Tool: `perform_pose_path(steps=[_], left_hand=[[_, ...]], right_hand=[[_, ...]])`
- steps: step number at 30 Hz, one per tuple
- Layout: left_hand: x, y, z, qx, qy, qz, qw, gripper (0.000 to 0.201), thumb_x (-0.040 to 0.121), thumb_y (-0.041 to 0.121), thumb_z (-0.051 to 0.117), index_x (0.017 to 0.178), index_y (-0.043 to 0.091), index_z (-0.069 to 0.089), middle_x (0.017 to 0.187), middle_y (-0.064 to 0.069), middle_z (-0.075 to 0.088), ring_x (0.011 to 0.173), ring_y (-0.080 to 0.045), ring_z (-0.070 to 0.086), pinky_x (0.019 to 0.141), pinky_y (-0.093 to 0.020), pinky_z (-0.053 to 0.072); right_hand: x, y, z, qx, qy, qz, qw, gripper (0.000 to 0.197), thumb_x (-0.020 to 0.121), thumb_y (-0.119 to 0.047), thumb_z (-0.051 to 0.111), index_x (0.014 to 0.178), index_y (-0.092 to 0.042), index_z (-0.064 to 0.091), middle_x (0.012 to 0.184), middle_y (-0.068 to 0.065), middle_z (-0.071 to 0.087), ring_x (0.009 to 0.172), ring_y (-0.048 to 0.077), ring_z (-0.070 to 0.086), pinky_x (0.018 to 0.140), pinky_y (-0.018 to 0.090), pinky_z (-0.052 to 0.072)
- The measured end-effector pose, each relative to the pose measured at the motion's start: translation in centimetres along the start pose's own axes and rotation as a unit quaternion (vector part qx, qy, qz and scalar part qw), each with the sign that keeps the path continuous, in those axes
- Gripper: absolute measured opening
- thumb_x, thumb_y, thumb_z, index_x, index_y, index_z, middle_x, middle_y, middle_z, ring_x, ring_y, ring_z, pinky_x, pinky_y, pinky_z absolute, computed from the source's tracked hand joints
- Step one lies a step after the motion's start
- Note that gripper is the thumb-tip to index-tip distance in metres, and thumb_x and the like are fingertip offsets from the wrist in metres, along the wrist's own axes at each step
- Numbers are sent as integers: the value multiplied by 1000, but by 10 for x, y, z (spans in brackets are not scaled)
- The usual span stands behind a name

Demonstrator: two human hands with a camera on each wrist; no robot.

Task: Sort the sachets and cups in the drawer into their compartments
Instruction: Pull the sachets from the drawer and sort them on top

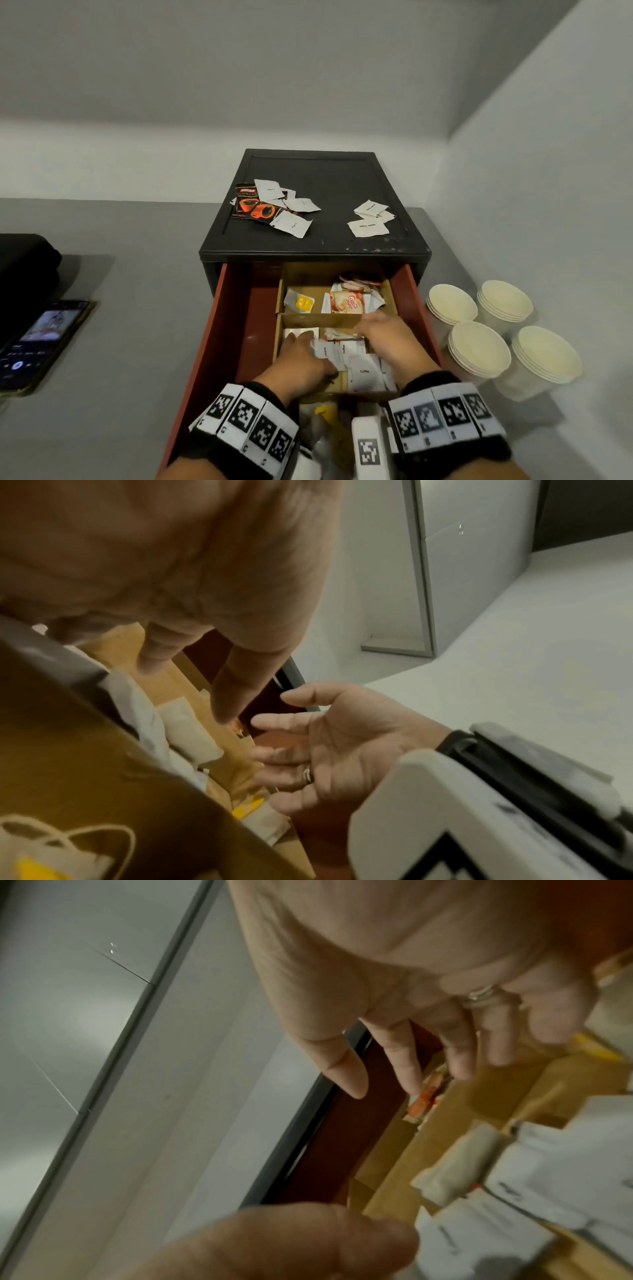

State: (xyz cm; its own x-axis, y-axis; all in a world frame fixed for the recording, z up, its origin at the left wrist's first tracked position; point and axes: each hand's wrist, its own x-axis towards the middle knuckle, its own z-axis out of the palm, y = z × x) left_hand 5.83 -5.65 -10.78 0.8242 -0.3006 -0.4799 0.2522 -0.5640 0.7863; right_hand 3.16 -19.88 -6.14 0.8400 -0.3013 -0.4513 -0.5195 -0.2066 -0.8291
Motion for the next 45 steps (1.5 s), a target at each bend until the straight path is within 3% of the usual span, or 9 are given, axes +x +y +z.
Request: perform_pose_path(steps=[5,9,12,16,21,25,32,38,45], left_hand=[[5,5,7,95,42,-42,994,78,74,34,73,141,23,33,147,-9,22,135,-28,30,110,-33,32],[5,12,7,84,40,-62,994,86,76,31,72,146,27,22,153,-9,8,139,-31,23,110,-36,30],[9,12,2,59,28,-57,996,93,68,30,75,146,22,25,149,-11,24,132,-30,37,104,-35,40],[9,16,-6,-27,-23,-52,998,53,81,18,69,125,18,39,119,-8,53,91,-28,60,53,-22,45],[8,17,-8,-169,-20,-61,983,23,92,10,55,114,13,50,83,-6,57,71,-15,49,66,-26,39],[12,19,-10,-197,24,-58,978,23,90,8,57,113,12,52,84,-4,58,73,-15,52,65,-26,41],[18,13,-2,-189,17,-92,978,75,85,7,60,149,16,22,132,-21,50,113,-35,54,93,-43,49],[10,14,-9,-281,-37,-99,954,36,81,-2,57,114,7,46,76,-14,58,60,-25,60,54,-30,52],[28,10,-2,-259,-24,-112,959,96,44,23,79,132,7,45,126,-21,54,113,-37,55,96,-50,46]], right_hand=[[8,12,10,-126,-5,48,991,9,82,-17,55,76,-17,49,77,4,53,68,22,52,61,29,38],[9,18,15,-257,5,30,966,46,82,-29,55,127,-20,53,142,7,37,126,31,42,102,37,39],[6,17,15,-295,-1,33,955,53,87,-32,55,137,-23,44,155,3,12,140,32,20,113,46,27],[6,16,18,-289,-53,31,955,49,85,-31,56,132,-17,47,139,10,42,127,30,41,104,38,39],[5,12,9,-163,-53,-8,985,43,88,-19,55,131,-19,49,110,1,53,101,19,52,88,30,47],[8,14,3,-200,-17,15,980,62,86,-28,54,144,-21,32,143,9,34,124,30,46,101,39,45],[12,19,13,-176,-59,52,981,83,82,-28,63,149,-19,16,148,10,32,129,28,40,104,38,41],[18,26,14,-134,-69,38,988,80,81,-25,66,148,-20,22,143,6,37,126,24,42,99,32,41],[19,25,21,-49,-110,34,992,73,79,-24,71,138,-36,30,119,1,52,87,17,53,60,28,48]])
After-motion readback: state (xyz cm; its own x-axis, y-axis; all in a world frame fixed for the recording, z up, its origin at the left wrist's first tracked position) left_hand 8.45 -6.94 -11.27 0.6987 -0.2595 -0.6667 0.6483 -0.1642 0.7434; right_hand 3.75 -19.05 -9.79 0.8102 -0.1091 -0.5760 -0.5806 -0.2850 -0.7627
